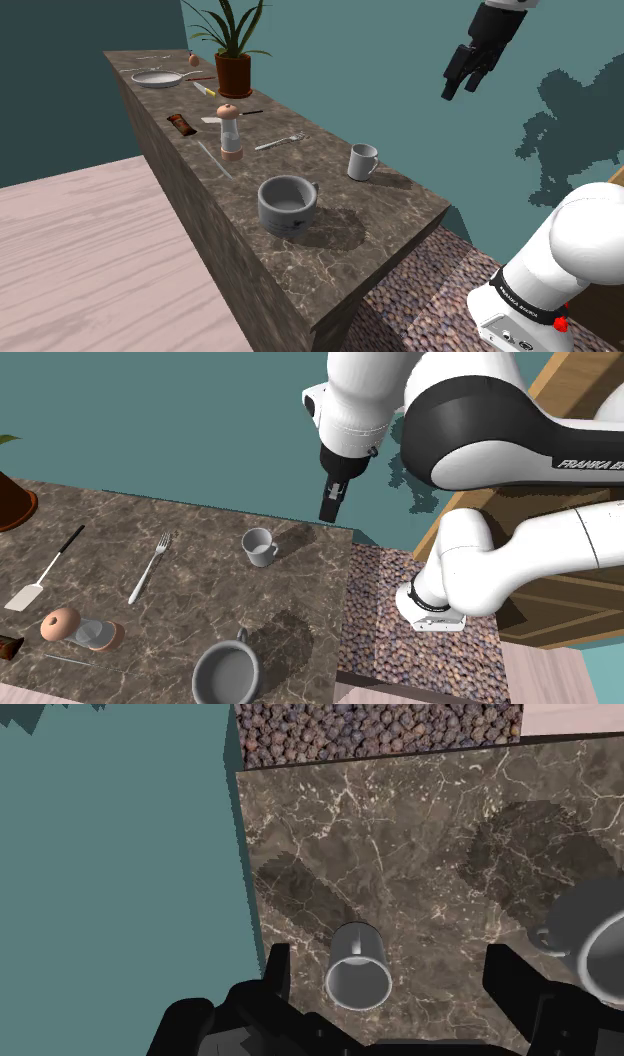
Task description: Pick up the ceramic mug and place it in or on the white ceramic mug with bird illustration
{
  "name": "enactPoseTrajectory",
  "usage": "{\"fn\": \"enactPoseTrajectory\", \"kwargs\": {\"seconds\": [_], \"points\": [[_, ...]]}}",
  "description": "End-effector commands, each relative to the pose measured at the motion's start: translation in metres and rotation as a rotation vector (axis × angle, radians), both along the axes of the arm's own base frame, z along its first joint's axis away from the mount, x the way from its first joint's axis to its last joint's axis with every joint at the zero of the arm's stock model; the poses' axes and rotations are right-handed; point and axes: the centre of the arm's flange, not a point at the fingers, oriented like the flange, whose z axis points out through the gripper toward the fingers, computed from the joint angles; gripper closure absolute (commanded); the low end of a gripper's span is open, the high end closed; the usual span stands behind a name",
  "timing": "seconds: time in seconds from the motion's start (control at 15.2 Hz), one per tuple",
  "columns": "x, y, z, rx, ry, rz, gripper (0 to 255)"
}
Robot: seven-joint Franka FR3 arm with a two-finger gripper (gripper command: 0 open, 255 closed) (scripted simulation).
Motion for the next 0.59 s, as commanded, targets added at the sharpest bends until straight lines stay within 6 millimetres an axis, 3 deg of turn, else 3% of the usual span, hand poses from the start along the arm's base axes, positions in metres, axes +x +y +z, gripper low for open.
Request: {"fn": "enactPoseTrajectory", "kwargs": {"seconds": [0.0,0.53], "points": [[0.0,0.0,0.0,0.0,0.0,0.0,0],[0.073,-0.03,-0.076,0.055,0.027,-0.01,0]]}}
